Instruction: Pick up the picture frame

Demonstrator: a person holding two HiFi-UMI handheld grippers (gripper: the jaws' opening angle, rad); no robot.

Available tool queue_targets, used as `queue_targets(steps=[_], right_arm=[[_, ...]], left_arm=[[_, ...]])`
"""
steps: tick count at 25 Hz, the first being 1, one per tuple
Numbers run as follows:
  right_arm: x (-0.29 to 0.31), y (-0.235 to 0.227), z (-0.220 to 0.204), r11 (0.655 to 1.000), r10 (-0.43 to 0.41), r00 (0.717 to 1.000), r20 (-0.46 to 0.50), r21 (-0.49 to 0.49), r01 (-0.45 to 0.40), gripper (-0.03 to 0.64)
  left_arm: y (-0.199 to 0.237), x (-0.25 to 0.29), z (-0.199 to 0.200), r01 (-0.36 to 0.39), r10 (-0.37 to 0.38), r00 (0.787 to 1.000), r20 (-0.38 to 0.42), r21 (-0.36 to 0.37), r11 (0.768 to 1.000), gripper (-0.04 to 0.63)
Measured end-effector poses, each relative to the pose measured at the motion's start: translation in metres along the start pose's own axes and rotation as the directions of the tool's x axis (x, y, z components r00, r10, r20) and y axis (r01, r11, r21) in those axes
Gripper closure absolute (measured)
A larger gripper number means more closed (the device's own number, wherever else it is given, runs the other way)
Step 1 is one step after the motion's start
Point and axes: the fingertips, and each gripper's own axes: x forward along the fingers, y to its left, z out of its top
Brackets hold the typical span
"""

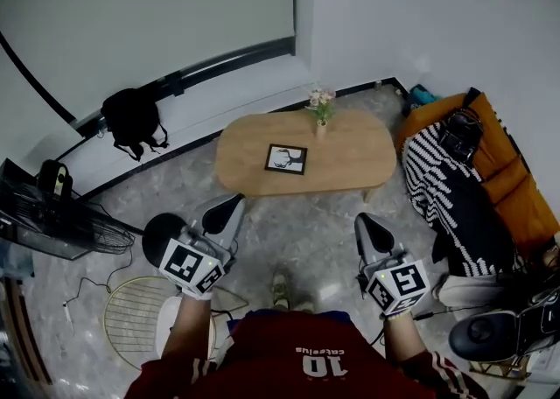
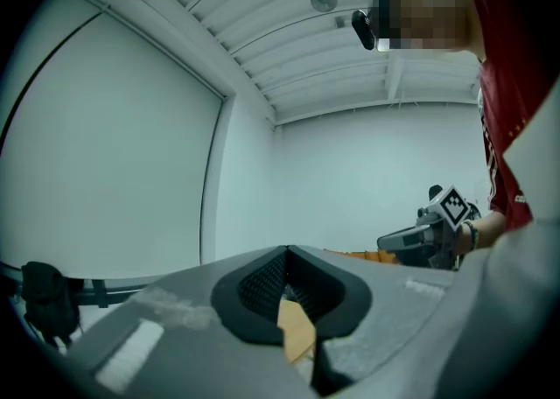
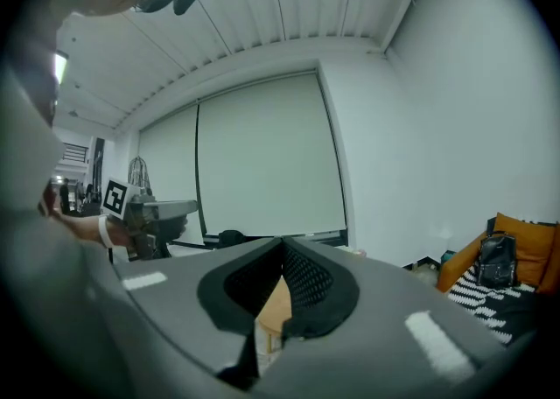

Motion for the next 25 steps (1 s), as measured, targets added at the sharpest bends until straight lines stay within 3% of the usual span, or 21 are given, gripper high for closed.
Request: queue_targets(steps=[14, 21, 25], right_arm=[[0.097, 0.022, 0.007, 0.999, -0.033, 0.999, -0.018, -0.027, 0.033, 0.624], [0.115, 0.013, 0.009, 0.997, -0.065, 0.998, -0.019, -0.041, 0.064, 0.624], [0.129, 0.003, 0.008, 0.998, -0.061, 0.998, -0.014, -0.035, 0.061, 0.624]], left_arm=[[0.1, 0.03, -0.015, 0.065, -0.065, 0.998, 0.0, -0.003, 0.998, 0.597], [0.12, 0.047, -0.029, 0.076, -0.076, 0.997, 0.001, -0.041, 0.996, 0.597], [0.129, 0.065, -0.039, 0.1, -0.1, 0.995, -0.017, -0.004, 0.995, 0.597]])
